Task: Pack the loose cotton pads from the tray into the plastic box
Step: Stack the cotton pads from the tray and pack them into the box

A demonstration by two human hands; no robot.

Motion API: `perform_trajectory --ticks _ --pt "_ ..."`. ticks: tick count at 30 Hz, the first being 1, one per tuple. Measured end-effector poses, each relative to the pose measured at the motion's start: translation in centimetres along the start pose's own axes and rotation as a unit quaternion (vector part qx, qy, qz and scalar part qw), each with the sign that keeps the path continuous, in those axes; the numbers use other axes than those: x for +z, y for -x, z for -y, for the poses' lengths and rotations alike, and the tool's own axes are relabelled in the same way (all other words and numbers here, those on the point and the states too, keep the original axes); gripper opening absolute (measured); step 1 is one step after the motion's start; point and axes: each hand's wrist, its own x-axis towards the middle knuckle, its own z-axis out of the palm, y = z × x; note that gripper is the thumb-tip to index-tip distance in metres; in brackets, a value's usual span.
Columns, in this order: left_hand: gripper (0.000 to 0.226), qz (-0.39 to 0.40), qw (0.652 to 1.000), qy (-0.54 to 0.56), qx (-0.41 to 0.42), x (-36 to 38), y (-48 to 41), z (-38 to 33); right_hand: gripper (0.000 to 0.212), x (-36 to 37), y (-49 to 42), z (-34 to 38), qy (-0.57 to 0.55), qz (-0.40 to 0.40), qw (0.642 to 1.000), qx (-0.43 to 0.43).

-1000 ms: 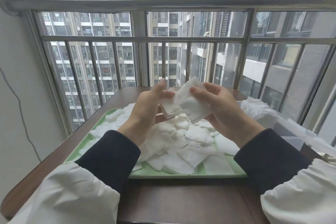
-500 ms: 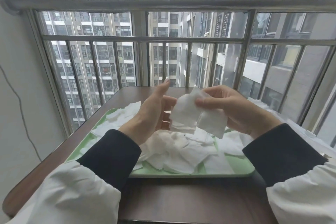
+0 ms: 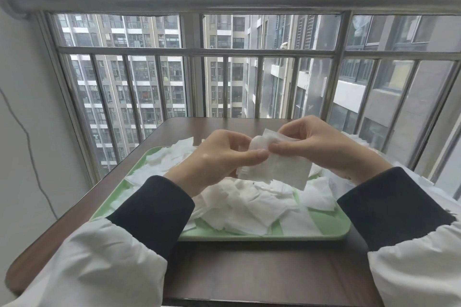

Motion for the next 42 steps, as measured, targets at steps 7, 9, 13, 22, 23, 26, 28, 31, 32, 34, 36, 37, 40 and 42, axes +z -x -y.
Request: perform_trajectory --ticks 7,9,13,22,23,26,28,31,32,34,36,37,40,42 --pt "0.026 -0.055 0.997 0.043 0.012 -0.1 -0.1 0.3 0.038 -0.4 -0.3 -0.6 -0.041 -0.148 0.988 0.012" --pt "0.018 -0.086 0.995 0.042 0.009 -0.1 -0.2 0.4 0.045 -0.7 -0.3 -0.8 -0.096 -0.188 0.977 0.029" --pt "0.010 -0.136 0.990 0.042 -0.004 -0.1 -0.3 0.3 0.059 -0.8 -0.2 -0.4 -0.259 -0.160 0.952 0.013" --pt "0.017 -0.138 0.988 0.068 0.026 -0.1 -0.4 0.5 0.057 0.1 0.1 0.3 -0.300 0.049 0.952 0.028" --pt "0.016 -0.150 0.986 0.069 0.026 -0.1 -0.5 0.6 0.056 0.3 0.1 0.3 -0.300 0.056 0.952 0.029" --pt "0.011 -0.186 0.980 0.064 0.030 -0.1 -0.8 0.8 0.056 0.9 0.0 0.2 -0.293 0.061 0.953 0.039" --pt "0.007 -0.206 0.976 0.057 0.037 0.0 -0.9 0.7 0.054 1.4 -0.2 0.2 -0.293 0.044 0.954 0.046" --pt "0.009 -0.221 0.972 0.059 0.053 0.3 -1.0 0.3 0.048 2.1 -0.4 0.3 -0.301 0.007 0.952 0.053" --pt "0.014 -0.227 0.970 0.059 0.056 0.3 -0.9 0.2 0.046 2.3 -0.5 0.3 -0.302 -0.006 0.952 0.054" --pt "0.025 -0.234 0.968 0.066 0.057 0.4 -0.8 0.1 0.043 2.5 -0.6 0.3 -0.304 -0.029 0.951 0.053" --pt "0.033 -0.237 0.967 0.084 0.047 0.5 -0.6 0.0 0.038 2.7 -0.6 0.3 -0.303 -0.044 0.950 0.051" --pt "0.036 -0.238 0.966 0.094 0.040 0.6 -0.6 -0.2 0.037 2.8 -0.6 0.3 -0.303 -0.048 0.950 0.052" --pt "0.045 -0.232 0.964 0.130 0.021 0.6 -0.7 -0.5 0.042 2.8 -0.7 0.1 -0.291 -0.061 0.953 0.052" --pt "0.056 -0.216 0.968 0.128 0.021 0.5 -0.7 -0.5 0.045 2.8 -0.7 0.0 -0.261 -0.072 0.961 0.048"
